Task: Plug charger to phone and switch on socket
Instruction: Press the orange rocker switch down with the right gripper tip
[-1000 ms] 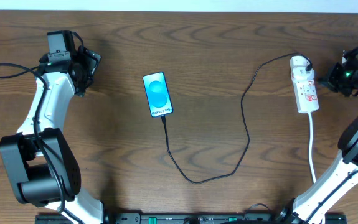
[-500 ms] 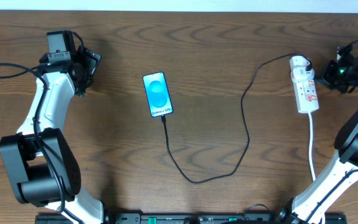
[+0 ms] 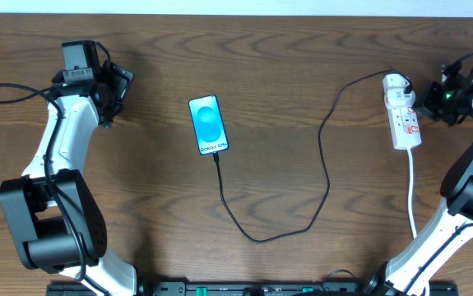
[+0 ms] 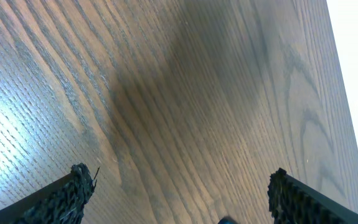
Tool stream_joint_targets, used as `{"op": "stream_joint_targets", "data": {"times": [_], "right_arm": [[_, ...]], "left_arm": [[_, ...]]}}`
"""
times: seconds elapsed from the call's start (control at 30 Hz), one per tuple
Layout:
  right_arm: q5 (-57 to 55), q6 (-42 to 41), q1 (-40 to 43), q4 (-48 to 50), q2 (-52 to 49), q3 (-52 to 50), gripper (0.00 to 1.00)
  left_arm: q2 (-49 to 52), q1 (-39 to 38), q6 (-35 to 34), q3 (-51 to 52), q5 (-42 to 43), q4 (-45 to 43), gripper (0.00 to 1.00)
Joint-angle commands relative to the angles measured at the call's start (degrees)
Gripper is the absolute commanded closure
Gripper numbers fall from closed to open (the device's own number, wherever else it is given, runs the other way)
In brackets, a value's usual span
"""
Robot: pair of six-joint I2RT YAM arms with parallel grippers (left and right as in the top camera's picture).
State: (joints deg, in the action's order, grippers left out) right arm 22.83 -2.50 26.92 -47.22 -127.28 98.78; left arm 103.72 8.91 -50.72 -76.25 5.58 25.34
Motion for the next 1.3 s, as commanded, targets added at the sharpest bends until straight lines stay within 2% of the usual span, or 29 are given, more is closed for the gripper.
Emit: {"op": "stream_joint_targets", "data": {"times": [0.0, 0.27, 0.47, 1.27], "right_arm": [[1.49, 0.48, -1.88, 0.13, 1.22, -1.53, 0.99], [1.20, 0.48, -3.15, 1.44, 1.22, -2.69, 0.99], [-3.15, -0.50, -3.28, 3.56, 1.22, -2.69, 0.99], [-1.31, -0.20, -5.88, 4.31, 1.22, -3.50, 0.99]], "left_arm": [[0.02, 0.13, 1.01, -0.35, -1.36, 0.17, 0.08], [0.02, 0.13, 1.01, -0.35, -1.38, 0.17, 0.08], [0.02, 0.13, 1.01, -0.35, -1.36, 0.17, 0.08], [0.02, 0.13, 1.01, -0.35, -1.36, 0.17, 0.08]]}}
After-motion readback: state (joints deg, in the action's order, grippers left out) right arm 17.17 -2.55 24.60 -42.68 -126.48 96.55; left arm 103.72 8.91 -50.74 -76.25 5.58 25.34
